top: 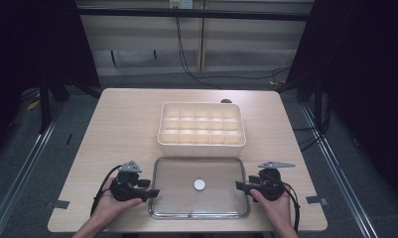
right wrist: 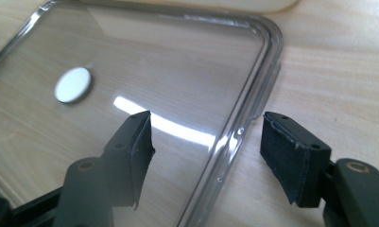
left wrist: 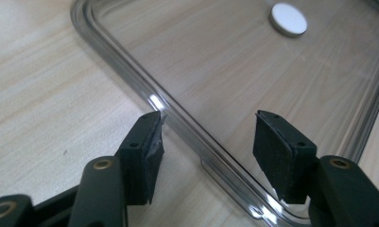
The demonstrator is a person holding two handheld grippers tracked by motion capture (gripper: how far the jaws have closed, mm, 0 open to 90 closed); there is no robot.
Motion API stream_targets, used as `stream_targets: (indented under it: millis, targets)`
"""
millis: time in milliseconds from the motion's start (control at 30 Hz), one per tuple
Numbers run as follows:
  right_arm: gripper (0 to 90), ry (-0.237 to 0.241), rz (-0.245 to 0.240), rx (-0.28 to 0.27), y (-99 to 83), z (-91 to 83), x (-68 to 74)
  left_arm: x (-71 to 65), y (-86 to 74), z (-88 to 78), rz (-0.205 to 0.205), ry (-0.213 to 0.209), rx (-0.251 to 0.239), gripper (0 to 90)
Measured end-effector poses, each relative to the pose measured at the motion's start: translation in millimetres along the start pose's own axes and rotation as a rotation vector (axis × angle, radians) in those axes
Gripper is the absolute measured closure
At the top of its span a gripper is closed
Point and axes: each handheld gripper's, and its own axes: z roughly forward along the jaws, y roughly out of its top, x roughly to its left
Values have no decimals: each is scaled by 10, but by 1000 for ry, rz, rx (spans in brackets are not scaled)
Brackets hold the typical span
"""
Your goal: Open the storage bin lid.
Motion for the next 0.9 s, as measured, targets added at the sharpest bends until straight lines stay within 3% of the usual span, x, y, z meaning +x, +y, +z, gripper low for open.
stream_targets:
  millis: [100,167,200,233,300,433,500,633,800,900]
  targets:
    - [336,21,-10,-28,4,-20,-10,1,7,-23,0,6,-28,415]
    - [322,68,-36,-71,17,-82,17,-5,32,-65,2,19,-50,354]
    - [322,68,-36,-71,17,-82,17,-5,32,-65,2,19,-50,337]
    - [306,96,-55,-106,24,-134,48,-23,41,-105,19,27,-70,327]
    - [304,114,-60,-117,27,-156,58,-45,38,-131,39,44,-86,322]
    - [244,103,-70,-155,36,-284,108,-110,1,-229,72,59,-113,288]
    - [232,90,-93,-195,43,-390,140,-146,-40,-302,59,70,-135,278]
    - [223,96,-108,-224,35,-486,172,-190,-93,-373,72,98,-146,270]
    - [212,83,-131,-248,-65,-618,198,-191,-190,-465,52,112,-161,270]
    - [191,92,-127,-255,-100,-667,150,-143,-184,-513,26,124,-205,269]
